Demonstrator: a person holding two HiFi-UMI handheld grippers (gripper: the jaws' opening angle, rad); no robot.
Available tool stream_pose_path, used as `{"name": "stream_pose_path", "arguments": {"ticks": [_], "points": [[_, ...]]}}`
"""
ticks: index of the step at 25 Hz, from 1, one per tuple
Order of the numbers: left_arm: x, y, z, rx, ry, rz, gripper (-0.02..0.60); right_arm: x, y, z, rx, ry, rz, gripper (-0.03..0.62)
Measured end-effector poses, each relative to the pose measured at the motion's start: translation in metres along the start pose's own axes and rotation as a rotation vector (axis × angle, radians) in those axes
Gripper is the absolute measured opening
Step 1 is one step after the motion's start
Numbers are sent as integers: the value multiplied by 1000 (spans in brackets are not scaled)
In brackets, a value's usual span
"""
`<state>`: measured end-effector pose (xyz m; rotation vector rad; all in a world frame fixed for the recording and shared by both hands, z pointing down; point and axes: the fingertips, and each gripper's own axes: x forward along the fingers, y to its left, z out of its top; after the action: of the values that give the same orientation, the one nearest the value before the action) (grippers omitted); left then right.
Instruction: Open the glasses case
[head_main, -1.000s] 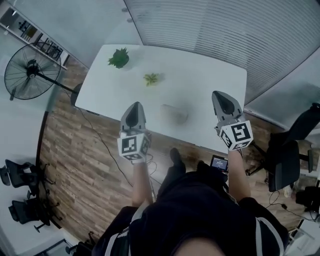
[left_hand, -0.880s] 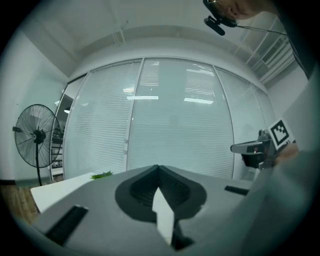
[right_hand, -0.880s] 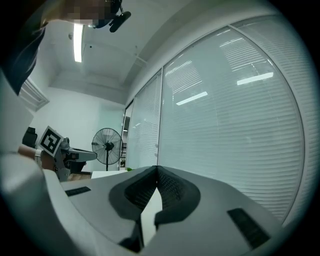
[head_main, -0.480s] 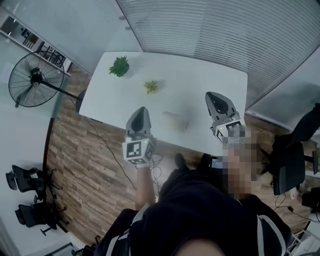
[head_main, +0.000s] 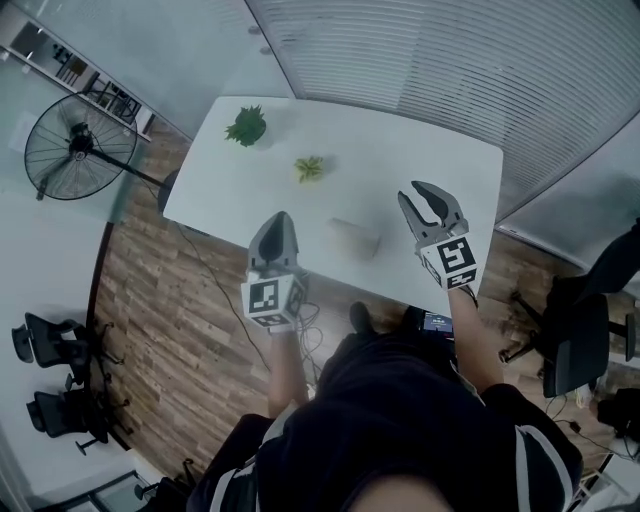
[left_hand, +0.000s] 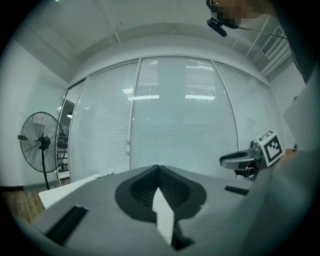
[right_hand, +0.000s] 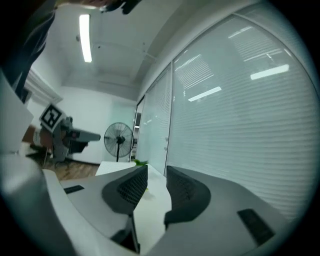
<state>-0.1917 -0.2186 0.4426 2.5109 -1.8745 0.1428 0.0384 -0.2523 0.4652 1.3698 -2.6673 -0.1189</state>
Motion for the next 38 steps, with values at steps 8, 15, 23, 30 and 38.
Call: {"name": "stream_pose_path", "arguments": {"ticks": [8,15,23,30,38], "points": [[-15,25,-19,-20,42,57,-2,43,102,-145,-698,362,259,132],[-28,45,-24,-23,62,101,-2,28,167,-241,-882,454,454,132],[-29,52,-17,-18,43,104,-2,23,168,-273,-954,489,434,123],[-25,48,-21,-8,57,86,-2,24,163,-268,-934,471,383,78],[-22,46,-24,-10,65,77,-2,54,118,-233,-786,469,225,34]]}}
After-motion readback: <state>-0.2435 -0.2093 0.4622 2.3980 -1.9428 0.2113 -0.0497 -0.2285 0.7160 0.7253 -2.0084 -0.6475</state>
